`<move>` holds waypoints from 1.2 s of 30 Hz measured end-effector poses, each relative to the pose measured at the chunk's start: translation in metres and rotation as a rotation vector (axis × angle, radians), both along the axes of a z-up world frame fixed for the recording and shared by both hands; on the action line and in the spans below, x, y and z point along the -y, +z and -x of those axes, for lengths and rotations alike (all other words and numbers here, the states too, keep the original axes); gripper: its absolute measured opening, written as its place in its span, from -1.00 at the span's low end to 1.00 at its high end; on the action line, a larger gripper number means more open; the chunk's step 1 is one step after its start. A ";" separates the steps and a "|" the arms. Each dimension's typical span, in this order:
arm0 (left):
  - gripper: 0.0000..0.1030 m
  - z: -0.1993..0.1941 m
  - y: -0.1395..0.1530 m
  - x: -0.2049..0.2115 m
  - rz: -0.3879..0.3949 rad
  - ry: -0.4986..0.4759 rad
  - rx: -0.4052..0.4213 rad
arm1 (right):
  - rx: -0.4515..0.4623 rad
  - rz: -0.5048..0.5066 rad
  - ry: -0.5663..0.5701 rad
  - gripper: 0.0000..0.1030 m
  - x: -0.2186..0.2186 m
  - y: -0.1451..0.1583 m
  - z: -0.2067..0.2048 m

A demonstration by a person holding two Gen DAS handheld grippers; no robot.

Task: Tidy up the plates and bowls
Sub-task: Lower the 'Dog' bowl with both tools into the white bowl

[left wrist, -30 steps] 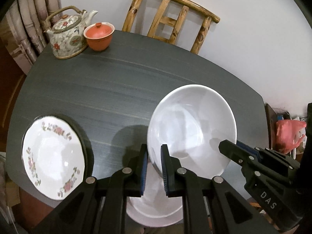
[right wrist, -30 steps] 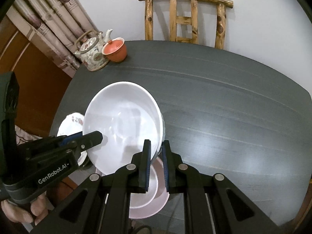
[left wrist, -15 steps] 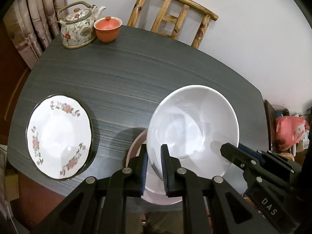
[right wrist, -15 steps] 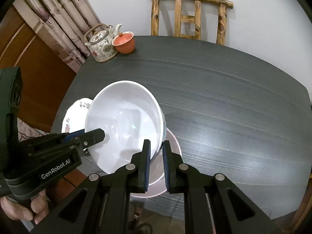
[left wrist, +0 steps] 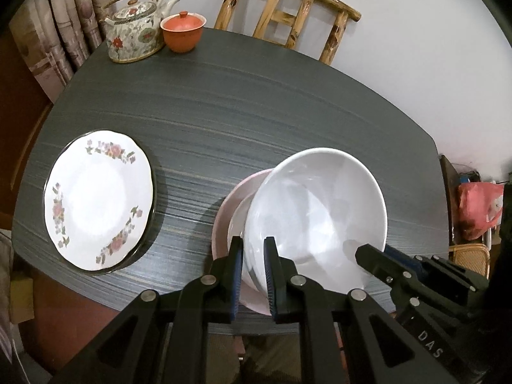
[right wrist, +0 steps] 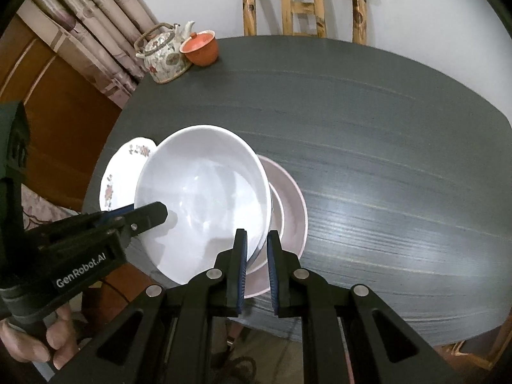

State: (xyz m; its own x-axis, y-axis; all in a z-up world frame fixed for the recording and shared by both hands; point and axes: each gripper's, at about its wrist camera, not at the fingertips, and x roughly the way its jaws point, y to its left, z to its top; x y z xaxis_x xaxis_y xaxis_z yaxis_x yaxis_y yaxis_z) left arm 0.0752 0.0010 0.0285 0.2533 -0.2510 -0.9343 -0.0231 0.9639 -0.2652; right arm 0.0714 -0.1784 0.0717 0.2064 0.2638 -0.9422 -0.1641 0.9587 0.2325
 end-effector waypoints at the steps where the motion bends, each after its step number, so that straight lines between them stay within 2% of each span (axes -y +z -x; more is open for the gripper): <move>1: -0.75 0.000 -0.002 0.000 0.002 0.002 -0.004 | -0.008 -0.001 0.000 -0.75 0.000 -0.004 0.001; 13: -0.75 -0.002 -0.016 0.001 -0.011 -0.003 -0.024 | -0.047 -0.017 -0.018 -0.75 0.004 -0.021 0.004; 36: -0.75 -0.008 -0.036 0.006 -0.042 -0.001 -0.057 | -0.091 -0.029 -0.026 -0.74 0.005 -0.033 -0.002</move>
